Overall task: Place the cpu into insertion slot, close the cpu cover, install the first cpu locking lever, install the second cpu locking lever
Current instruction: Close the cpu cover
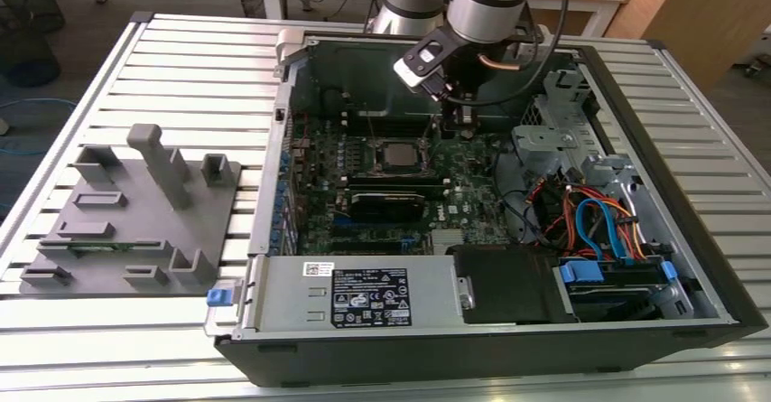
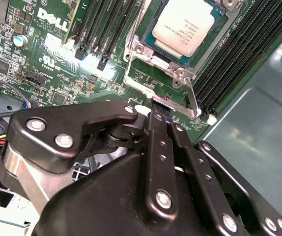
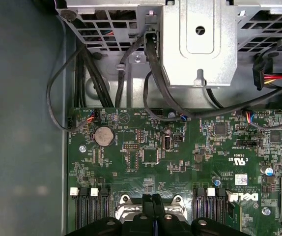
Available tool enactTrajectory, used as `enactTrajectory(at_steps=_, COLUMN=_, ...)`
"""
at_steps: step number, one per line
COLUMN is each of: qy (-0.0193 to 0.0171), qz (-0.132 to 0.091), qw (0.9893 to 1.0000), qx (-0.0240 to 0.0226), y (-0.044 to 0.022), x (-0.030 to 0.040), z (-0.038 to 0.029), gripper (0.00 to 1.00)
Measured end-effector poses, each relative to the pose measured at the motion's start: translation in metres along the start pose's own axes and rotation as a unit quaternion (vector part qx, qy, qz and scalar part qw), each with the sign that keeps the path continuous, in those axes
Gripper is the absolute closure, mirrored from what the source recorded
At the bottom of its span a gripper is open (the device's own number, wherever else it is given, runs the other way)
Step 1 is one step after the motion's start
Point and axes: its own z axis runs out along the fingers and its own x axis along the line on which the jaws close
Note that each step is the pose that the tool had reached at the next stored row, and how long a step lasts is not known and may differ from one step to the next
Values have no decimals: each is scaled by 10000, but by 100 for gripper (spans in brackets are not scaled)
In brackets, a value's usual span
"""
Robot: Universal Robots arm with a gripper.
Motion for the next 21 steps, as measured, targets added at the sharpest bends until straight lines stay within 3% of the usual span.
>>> enactTrajectory(at_steps=21, qy=0, qz=0, qw=10000, qx=0, y=-67, x=-1, z=5, gripper=90)
